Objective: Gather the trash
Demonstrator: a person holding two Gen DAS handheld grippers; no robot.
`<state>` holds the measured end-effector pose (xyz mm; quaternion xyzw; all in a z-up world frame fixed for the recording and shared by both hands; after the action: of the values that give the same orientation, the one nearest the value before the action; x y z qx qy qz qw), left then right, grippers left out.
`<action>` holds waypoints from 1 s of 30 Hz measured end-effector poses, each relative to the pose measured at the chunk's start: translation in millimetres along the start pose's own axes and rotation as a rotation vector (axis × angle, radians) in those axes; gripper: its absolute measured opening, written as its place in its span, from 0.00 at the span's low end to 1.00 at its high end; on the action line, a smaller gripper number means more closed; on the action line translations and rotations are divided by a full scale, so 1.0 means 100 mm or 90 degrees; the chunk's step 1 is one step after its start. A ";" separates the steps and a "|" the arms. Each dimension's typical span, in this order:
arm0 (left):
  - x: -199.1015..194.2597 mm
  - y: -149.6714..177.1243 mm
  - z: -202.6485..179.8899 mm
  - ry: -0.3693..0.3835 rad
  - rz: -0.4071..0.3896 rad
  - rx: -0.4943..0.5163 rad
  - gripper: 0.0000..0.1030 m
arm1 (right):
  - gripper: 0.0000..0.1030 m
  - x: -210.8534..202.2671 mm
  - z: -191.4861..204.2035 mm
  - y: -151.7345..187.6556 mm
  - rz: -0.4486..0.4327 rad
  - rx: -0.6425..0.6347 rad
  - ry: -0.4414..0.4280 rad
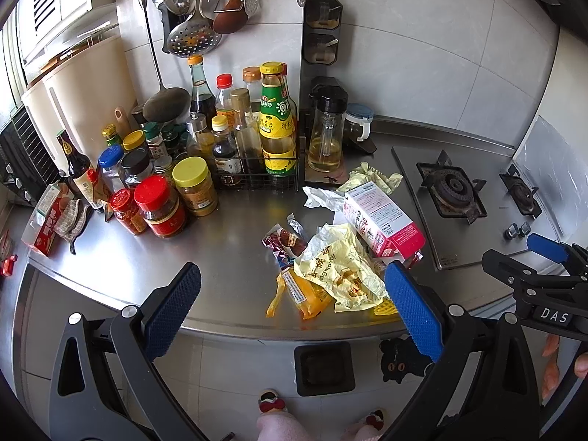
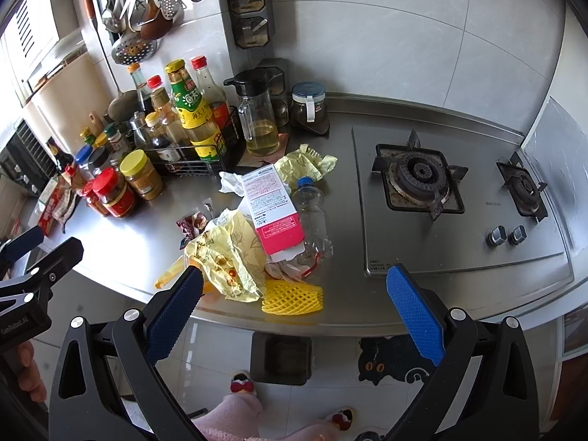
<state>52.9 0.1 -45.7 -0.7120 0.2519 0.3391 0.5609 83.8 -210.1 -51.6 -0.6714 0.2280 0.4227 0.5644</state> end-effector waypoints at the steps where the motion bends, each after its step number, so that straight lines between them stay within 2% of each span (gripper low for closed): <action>1: 0.02 0.01 0.01 -0.002 -0.001 0.002 0.92 | 0.97 0.01 -0.01 -0.01 -0.005 -0.003 0.004; 3: 0.07 0.01 0.01 0.003 -0.006 0.006 0.92 | 0.97 0.03 -0.03 -0.02 -0.013 -0.012 0.019; 6: 0.16 0.04 0.00 0.037 -0.004 0.004 0.92 | 0.97 0.08 -0.05 -0.03 -0.026 -0.024 0.026; 9: 0.27 0.08 -0.02 0.039 -0.001 0.014 0.92 | 0.97 0.20 -0.10 -0.05 -0.025 -0.026 0.044; 18: 0.75 0.35 -0.07 0.066 0.078 0.009 0.92 | 0.97 0.76 -0.33 -0.11 0.003 0.005 -0.010; 24: 1.08 0.57 -0.18 0.089 0.133 0.018 0.92 | 0.97 1.15 -0.12 -0.20 0.031 -0.048 -0.036; 30: 1.29 0.72 -0.37 0.106 0.150 0.029 0.89 | 0.97 1.45 0.09 -0.37 0.053 -0.108 -0.041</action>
<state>90.4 -50.4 -184.3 -0.6903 0.3871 0.3361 0.5105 188.0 -166.9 -151.0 -0.6927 0.2008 0.4854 0.4942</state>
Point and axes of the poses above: each gripper's, at about its wrist camera, not at the fingertips, and x roughly the way its jaws point, z to its left, y to its underside, the point moved 7 cm from there along x, roughly the way its jaws point, and after that the axes turned 11 degrees about -x, right-handed, at the moved point
